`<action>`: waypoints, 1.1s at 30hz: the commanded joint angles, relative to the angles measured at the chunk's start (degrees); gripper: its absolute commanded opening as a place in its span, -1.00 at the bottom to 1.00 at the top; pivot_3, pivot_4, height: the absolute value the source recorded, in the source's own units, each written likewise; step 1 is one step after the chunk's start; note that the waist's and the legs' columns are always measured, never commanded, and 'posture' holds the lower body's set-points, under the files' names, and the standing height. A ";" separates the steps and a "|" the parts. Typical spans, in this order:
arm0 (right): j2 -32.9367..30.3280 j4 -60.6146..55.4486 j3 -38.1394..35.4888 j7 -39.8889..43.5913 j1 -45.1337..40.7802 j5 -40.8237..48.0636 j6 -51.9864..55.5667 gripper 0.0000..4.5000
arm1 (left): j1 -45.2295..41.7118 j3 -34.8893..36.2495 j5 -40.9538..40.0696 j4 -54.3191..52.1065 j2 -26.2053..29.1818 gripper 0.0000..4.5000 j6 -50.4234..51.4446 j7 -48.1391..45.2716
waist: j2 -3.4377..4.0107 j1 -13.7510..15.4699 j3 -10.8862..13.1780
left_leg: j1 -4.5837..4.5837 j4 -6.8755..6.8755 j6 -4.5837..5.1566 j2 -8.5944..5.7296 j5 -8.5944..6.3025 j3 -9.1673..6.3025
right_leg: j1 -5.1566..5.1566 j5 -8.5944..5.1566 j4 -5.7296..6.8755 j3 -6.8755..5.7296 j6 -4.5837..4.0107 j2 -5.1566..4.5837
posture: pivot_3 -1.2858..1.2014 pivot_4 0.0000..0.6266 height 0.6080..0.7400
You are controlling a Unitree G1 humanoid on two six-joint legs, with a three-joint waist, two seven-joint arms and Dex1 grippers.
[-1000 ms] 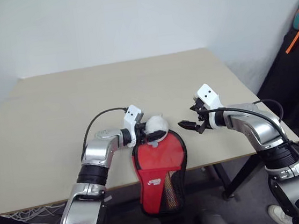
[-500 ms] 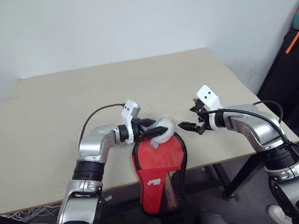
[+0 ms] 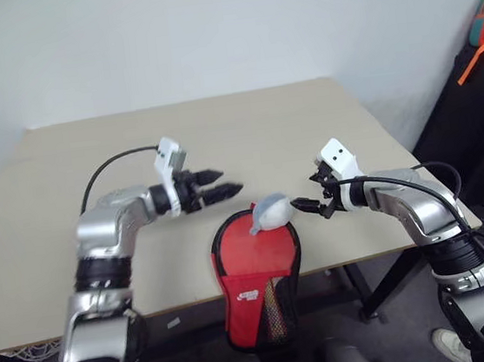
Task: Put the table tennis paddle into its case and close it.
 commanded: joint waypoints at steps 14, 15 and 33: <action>2.65 -2.08 1.31 0.33 -5.43 1.23 -0.08 1.00 | 12.69 -6.83 0.63 -13.21 -0.89 -0.49 -4.18 1.04 | 0.00 0.11 0.01 | 0.00 0.02 0.00 0.00 0.00 -0.02 | 0.02 0.00 0.00 -0.04 0.00 -0.02 | 0.03 -1.00 0.99; 2.80 -1.99 1.54 0.31 -5.56 1.20 -0.11 1.00 | 12.89 -7.29 0.95 -13.05 -0.91 -0.65 -4.61 1.12 | 0.00 0.10 0.01 | 0.00 0.02 0.00 0.00 0.00 -0.03 | 0.02 0.00 0.00 -0.04 0.00 -0.02 | 0.03 -1.00 0.99; 4.63 -0.95 5.88 1.79 -6.05 0.58 -1.41 1.00 | 8.55 -11.49 6.24 -4.36 -5.76 -0.78 -12.01 3.87 | 0.01 0.13 0.01 | 0.00 0.03 0.00 -0.01 0.00 -0.03 | 0.03 0.00 0.00 -0.05 0.00 -0.01 | 0.03 -1.00 0.99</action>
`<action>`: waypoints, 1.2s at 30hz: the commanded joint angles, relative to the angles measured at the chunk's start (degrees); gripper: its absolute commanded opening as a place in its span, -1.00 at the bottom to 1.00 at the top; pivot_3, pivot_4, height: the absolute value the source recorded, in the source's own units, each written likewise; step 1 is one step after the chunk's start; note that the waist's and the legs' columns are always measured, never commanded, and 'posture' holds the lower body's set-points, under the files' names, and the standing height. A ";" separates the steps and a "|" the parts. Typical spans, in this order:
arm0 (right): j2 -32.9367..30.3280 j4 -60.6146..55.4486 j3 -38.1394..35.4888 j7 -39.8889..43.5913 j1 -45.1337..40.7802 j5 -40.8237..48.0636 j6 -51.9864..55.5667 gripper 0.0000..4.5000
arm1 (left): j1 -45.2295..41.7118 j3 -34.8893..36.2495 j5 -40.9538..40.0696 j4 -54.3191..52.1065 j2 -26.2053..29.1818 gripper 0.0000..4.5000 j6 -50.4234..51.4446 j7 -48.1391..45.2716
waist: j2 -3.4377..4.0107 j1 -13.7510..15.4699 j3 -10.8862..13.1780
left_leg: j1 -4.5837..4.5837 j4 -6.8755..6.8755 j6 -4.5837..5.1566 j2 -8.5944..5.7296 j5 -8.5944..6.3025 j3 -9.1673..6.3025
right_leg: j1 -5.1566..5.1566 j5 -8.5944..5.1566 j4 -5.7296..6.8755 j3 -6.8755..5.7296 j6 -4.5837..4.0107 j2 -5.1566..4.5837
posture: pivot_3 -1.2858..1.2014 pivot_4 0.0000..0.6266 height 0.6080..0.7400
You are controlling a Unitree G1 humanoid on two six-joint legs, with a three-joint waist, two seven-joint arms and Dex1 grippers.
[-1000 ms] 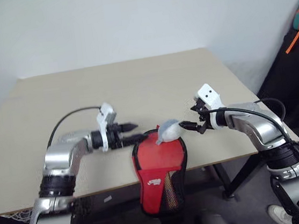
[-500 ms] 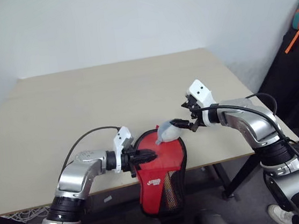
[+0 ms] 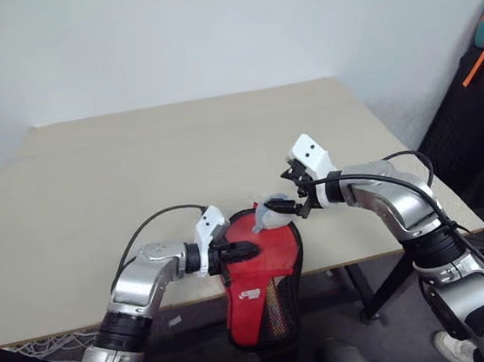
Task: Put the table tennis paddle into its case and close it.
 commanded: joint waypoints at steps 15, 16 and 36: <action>4.26 8.17 4.50 -2.99 0.25 -4.74 -5.20 1.00 | -0.86 -2.26 6.43 6.70 -4.01 -0.78 -12.59 2.46 | 0.00 0.02 -0.01 | 0.04 0.00 0.00 -0.01 0.00 -0.01 | 0.03 0.00 0.00 0.00 0.00 0.00 | 0.03 -1.00 0.99; 4.42 8.88 4.60 -3.10 0.31 -5.10 -5.57 1.00 | -0.63 -2.52 7.01 7.15 -4.12 -0.78 -13.56 2.66 | 0.01 0.01 -0.02 | 0.03 0.00 0.00 -0.01 0.00 -0.01 | 0.03 0.00 0.00 0.00 0.00 0.00 | 0.03 -1.00 0.99; 1.70 12.93 7.73 -0.57 -1.10 -10.38 -11.19 -0.87 | -1.97 -3.34 11.00 15.20 -5.73 -0.80 -20.07 2.58 | 0.38 0.10 -0.46 | 0.16 0.00 0.00 -0.02 0.00 -0.01 | 0.19 0.00 0.00 0.00 0.01 0.00 | 0.03 -1.00 0.99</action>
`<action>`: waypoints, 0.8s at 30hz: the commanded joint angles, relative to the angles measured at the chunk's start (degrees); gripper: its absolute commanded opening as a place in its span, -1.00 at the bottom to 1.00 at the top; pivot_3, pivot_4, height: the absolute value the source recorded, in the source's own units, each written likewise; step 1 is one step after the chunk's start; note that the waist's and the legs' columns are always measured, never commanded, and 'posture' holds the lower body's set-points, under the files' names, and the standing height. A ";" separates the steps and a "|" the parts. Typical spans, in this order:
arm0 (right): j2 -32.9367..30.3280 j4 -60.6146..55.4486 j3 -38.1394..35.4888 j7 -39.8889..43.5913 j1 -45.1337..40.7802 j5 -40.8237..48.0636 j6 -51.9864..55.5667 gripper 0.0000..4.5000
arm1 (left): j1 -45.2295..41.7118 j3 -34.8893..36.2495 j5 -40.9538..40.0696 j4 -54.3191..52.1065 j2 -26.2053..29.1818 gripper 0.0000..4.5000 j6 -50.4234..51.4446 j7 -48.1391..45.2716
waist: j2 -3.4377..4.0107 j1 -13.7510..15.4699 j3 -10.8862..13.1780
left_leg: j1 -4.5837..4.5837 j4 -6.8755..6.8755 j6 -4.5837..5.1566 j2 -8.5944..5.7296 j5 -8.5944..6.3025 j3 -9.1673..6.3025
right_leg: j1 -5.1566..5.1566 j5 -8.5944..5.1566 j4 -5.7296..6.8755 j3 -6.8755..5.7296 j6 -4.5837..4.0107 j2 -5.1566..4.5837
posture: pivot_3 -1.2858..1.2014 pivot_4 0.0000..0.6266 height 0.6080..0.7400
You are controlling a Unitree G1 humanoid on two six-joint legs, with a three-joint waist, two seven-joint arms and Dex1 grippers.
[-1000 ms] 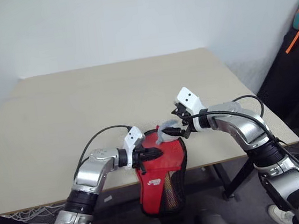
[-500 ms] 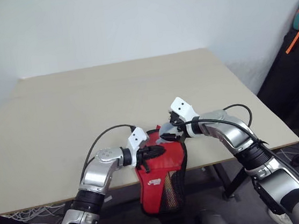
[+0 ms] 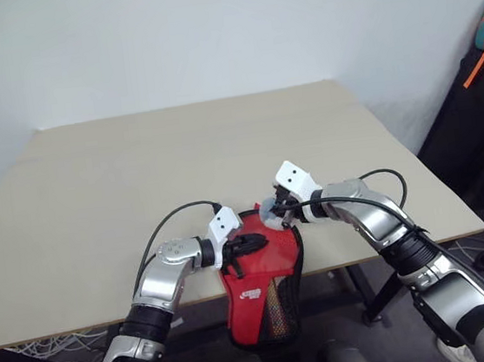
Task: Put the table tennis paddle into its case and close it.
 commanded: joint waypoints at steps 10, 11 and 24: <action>-4.90 7.01 -0.74 4.92 -5.71 -4.22 -7.53 -0.87 | 0.40 -1.57 3.10 4.92 0.15 -0.80 -2.13 0.20 | 0.05 0.03 -0.04 | 0.06 0.00 0.00 0.00 0.00 0.01 | 0.06 0.00 0.00 0.00 0.00 0.00 | 0.03 -1.00 0.99; -5.44 7.48 -0.76 5.59 -6.00 -4.49 -8.19 -0.87 | 0.46 -1.58 3.16 5.00 0.15 -0.80 -2.30 0.21 | 0.05 0.04 -0.04 | 0.06 0.00 0.00 -0.01 0.00 0.00 | 0.07 0.00 0.00 0.00 0.00 0.00 | 0.03 -1.00 0.99; -13.50 7.45 -0.78 15.37 -5.00 -7.33 -14.82 -0.87 | 1.72 -1.05 3.69 8.54 0.20 -0.80 -6.76 0.70 | 0.24 0.02 -0.12 | 0.07 -0.01 0.00 -0.01 0.00 0.03 | 0.06 -0.01 0.00 0.01 0.00 0.00 | 0.03 -1.00 0.99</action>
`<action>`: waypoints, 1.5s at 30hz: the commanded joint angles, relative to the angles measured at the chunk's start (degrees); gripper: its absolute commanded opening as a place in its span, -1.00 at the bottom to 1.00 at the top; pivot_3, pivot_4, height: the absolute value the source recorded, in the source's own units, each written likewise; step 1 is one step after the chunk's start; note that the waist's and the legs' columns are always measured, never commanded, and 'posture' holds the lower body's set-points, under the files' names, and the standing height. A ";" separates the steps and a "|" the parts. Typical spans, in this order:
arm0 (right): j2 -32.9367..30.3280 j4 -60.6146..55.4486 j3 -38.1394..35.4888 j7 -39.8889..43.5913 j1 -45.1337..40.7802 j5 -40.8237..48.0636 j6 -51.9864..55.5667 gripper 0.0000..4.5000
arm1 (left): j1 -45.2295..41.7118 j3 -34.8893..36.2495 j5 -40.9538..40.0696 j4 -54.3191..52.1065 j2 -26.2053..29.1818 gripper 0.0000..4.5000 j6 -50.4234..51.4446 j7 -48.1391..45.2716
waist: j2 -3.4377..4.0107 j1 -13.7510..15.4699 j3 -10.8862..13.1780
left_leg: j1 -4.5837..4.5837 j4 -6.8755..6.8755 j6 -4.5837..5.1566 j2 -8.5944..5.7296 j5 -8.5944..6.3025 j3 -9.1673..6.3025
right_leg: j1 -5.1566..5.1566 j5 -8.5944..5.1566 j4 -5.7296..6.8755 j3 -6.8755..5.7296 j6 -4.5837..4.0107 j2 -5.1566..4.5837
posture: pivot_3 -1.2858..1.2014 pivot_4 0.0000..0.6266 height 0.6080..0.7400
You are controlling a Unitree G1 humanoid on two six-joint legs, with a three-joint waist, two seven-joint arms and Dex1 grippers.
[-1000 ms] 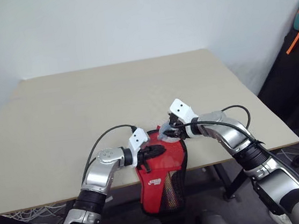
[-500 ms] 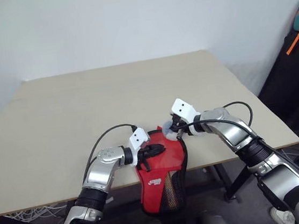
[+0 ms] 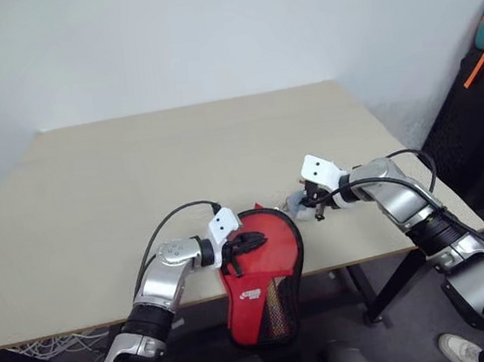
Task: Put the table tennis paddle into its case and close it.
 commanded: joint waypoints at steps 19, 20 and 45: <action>-11.81 -10.95 -4.44 8.70 7.13 0.18 -2.85 -0.87 | -0.71 -1.85 3.56 13.13 -1.97 -0.80 -6.40 -0.75 | 0.33 0.31 -0.19 | 0.68 -0.04 0.10 -0.07 -0.10 -0.04 | 0.79 -0.27 -0.11 -0.04 0.04 -0.09 | 0.03 -1.00 0.99; -12.48 -11.83 -4.66 9.07 7.98 0.35 -2.93 -0.87 | -0.86 -1.86 3.66 13.48 -2.05 -0.80 -6.61 -0.86 | 0.37 0.58 -0.21 | 0.68 -0.04 0.10 -0.08 -0.10 -0.04 | 0.79 -0.27 -0.11 -0.03 0.04 -0.10 | 0.03 -1.00 0.99; -24.53 -39.14 -7.76 20.67 28.65 9.85 -6.85 -0.87 | -2.83 -2.20 4.70 16.82 -2.36 -0.80 -8.70 -3.47 | 0.28 1.50 -0.17 | 0.72 0.00 -0.17 -0.08 -0.35 0.00 | 0.81 -0.37 -0.17 -0.07 0.11 -0.18 | 0.03 -1.00 0.99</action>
